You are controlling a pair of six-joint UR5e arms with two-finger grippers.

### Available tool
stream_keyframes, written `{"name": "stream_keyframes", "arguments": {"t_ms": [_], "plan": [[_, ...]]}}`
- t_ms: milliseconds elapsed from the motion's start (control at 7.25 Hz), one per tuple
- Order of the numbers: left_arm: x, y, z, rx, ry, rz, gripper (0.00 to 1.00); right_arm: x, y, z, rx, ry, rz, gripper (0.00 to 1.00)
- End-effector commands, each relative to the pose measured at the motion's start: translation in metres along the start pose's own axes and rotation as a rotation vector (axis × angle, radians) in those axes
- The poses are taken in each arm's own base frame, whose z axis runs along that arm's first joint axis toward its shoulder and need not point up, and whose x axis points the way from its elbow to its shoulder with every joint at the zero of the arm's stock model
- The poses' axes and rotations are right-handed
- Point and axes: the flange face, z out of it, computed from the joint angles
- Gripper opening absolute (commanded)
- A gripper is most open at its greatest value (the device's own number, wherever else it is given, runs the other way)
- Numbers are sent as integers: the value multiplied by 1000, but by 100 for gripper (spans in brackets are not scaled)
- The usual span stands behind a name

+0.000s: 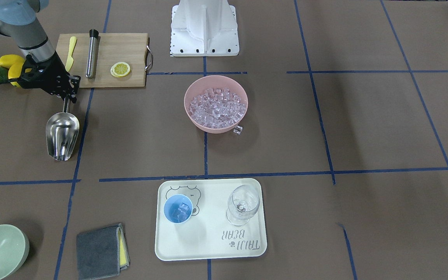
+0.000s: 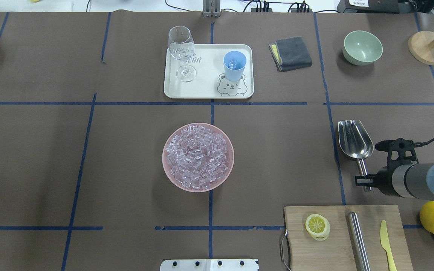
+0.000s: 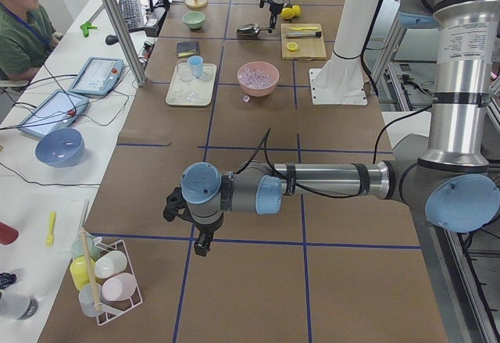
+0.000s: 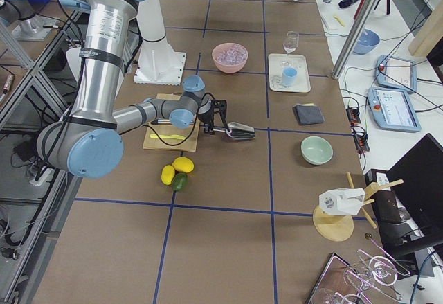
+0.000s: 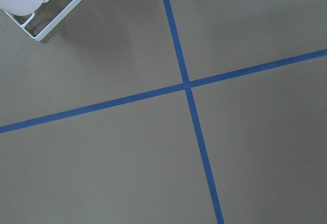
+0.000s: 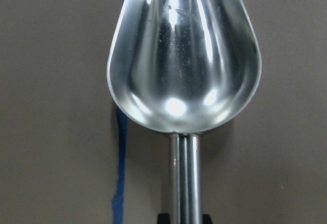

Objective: Put ice in cup with scoop
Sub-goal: 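Lower the scoop onto the table with the right gripper and release it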

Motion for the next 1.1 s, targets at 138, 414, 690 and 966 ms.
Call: {"name": "stream_keyframes", "arguments": {"t_ms": [138, 414, 690, 966], "plan": [[1, -2, -1, 2, 0, 2, 100, -12, -1, -1, -13, -18, -11, 100], [1, -2, -1, 3, 1, 3, 100, 2, -22, -26, -107, -46, 29, 100], [1, -2, -1, 3, 1, 3, 100, 11, -60, -84, -142, 11, -73, 100], [0, -1, 1, 1, 0, 11, 100, 40, -122, -121, -162, -21, -151, 100]]}}
